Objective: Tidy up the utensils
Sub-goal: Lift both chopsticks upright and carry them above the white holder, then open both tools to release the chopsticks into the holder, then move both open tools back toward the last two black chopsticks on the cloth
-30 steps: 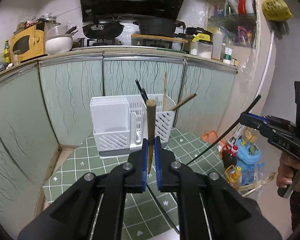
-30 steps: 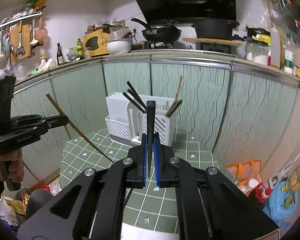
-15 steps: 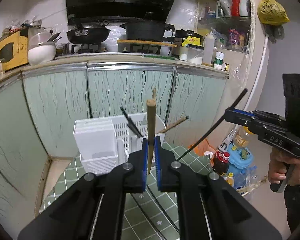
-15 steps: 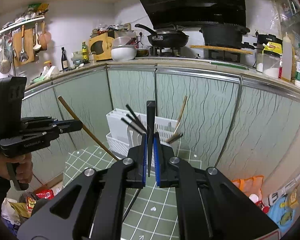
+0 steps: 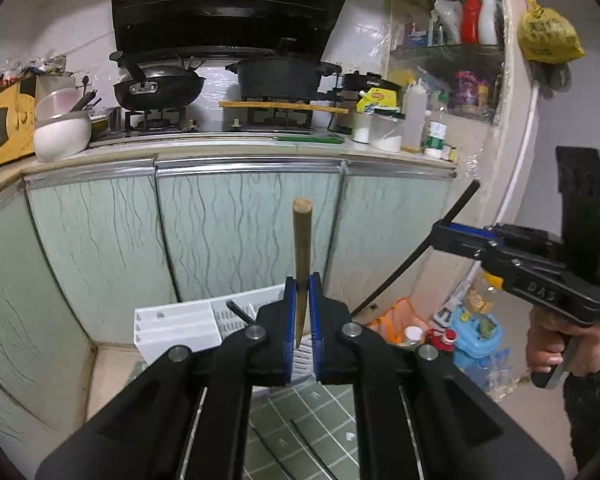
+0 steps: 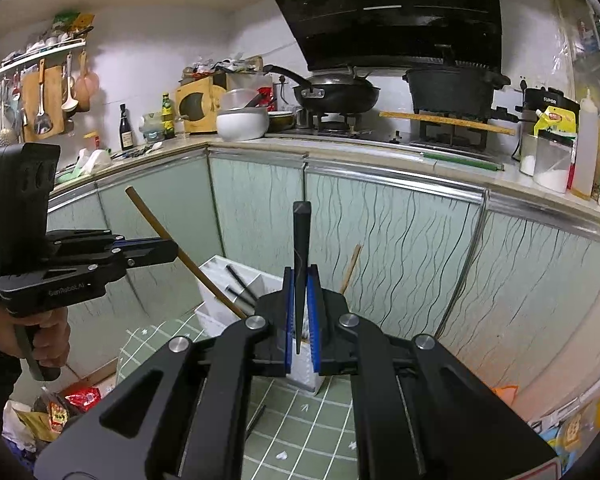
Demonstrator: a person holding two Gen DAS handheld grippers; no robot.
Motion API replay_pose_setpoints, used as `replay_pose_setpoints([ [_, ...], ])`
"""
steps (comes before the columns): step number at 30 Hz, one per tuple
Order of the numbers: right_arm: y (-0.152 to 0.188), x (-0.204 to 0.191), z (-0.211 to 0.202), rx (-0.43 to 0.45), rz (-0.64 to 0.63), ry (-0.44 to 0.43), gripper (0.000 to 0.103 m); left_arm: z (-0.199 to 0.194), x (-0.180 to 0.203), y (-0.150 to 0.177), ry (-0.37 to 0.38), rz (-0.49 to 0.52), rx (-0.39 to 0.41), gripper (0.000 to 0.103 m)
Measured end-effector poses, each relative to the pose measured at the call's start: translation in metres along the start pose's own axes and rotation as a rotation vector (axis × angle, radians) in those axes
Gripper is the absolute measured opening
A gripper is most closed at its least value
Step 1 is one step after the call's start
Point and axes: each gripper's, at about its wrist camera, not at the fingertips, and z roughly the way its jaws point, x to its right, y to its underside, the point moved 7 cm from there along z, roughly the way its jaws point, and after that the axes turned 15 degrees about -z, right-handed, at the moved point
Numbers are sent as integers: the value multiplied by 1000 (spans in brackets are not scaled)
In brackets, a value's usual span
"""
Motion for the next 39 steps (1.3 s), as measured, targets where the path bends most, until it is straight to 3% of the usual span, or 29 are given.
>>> replay_pose_setpoints([
  [11,-7,19,47,-19,7,-8,6,48,-16,-18,-23,13,-21,8],
  [19,21,28,84,-55,52,-6,9,79,-33,-9,-37,0,-36,11],
  [20,21,28,84,-55,52,-6,39,81,-36,-6,-42,-3,-42,31],
  [21,30,30,91,-86,64,-6,62,83,-40,-2,-57,-10,-44,67],
  [22,37,32,94,-95,74,-5,87,82,-43,0,-74,-12,-26,82],
  [23,43,33,93,-86,80,2,87,78,-47,1,-96,-7,7,93],
  [26,54,33,87,-85,76,12,95,75,-52,9,-111,6,0,93],
  [29,61,27,79,-88,45,12,95,69,-57,15,-132,8,3,99],
  [39,70,-1,44,-83,-45,20,95,33,-58,38,-140,-15,18,99],
])
